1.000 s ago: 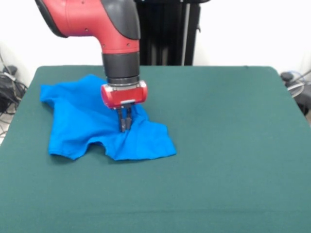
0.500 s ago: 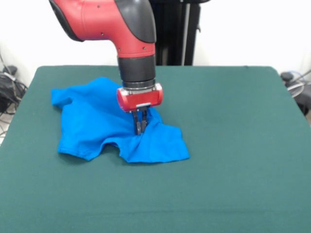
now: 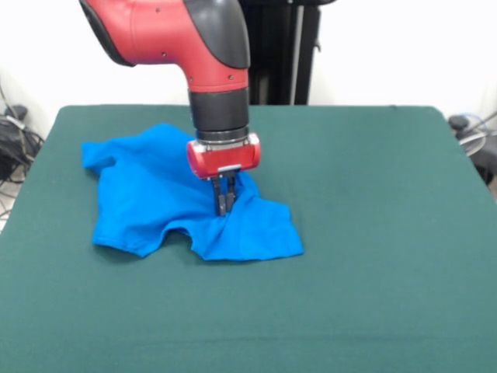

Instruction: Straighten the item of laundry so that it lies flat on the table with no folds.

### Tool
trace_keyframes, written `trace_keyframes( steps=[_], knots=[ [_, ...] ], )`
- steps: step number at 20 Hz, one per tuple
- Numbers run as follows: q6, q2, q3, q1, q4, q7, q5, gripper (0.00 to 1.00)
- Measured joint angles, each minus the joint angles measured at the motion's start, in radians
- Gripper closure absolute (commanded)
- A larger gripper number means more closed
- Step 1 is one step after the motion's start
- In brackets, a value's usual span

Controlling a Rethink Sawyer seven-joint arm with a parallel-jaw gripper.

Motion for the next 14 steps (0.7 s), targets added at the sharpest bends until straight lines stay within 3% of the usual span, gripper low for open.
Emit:
trace_keyframes(
  steps=[14],
  knots=[
    [-0.041, -0.002, 0.000, 0.062, 0.076, 0.017, 0.089, 1.00]
  ],
)
